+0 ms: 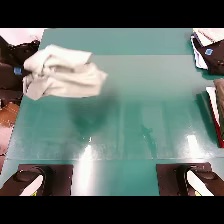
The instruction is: Fold the shirts.
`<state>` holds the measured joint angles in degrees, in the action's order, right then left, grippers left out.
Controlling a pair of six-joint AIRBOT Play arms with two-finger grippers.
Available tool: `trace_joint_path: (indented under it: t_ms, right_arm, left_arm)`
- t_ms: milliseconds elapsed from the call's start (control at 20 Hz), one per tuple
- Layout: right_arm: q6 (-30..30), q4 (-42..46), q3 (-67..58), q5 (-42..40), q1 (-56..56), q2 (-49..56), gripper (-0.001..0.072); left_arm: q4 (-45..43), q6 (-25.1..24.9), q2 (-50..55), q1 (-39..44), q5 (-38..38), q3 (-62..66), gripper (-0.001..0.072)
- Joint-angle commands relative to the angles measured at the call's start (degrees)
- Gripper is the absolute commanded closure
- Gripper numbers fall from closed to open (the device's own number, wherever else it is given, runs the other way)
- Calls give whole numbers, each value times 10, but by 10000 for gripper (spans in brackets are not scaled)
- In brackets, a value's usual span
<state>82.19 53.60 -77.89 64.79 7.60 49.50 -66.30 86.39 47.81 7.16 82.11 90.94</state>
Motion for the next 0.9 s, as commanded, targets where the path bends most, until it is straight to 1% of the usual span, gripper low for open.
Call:
trace_joint_path:
  t_ms: [0, 100, 150, 300, 400, 500, 550, 600, 650, 750, 800, 850]
  right_arm:
    - [1, -1, 0, -23, 0, -1, 693]
    - [5, -1, 0, -23, 0, -1, 694]
    - [5, -1, 0, -22, 0, -1, 694]
    - [14, -1, 0, -19, 0, -3, 693]
    - [14, -1, 0, -12, 0, -3, 694]
    - [14, -1, 0, -1, 0, -3, 693]
    - [14, -1, 0, 5, 0, -3, 693]
    - [14, -1, 0, 9, 0, -3, 693]
    - [13, 0, 0, 10, 0, -3, 693]
    - [13, 0, 0, 10, 0, -3, 694]
    - [13, 0, 0, 9, 0, -3, 693]
    - [13, 0, 0, 10, 0, -3, 693]
  left_arm:
    - [117, -31, 20, 35, -33, 54, 685]
    - [109, -45, 64, 93, -27, 54, 685]
    - [99, -63, 97, 125, -26, 54, 685]
    - [36, -93, 208, 199, -8, 54, 684]
    - [15, -117, 286, 221, 11, 54, 683]
    - [10, -118, 345, 218, 5, 54, 680]
    - [1, -118, 359, 211, 4, 54, 607]
    - [-11, -110, 367, 200, 5, 54, 325]
    - [-20, -87, 366, 184, 13, 54, 198]
    - [-22, -50, 360, 148, 48, 53, 201]
    - [-22, -37, 353, 137, 56, 40, 201]
    - [-22, -36, 338, 133, 47, 11, 201]
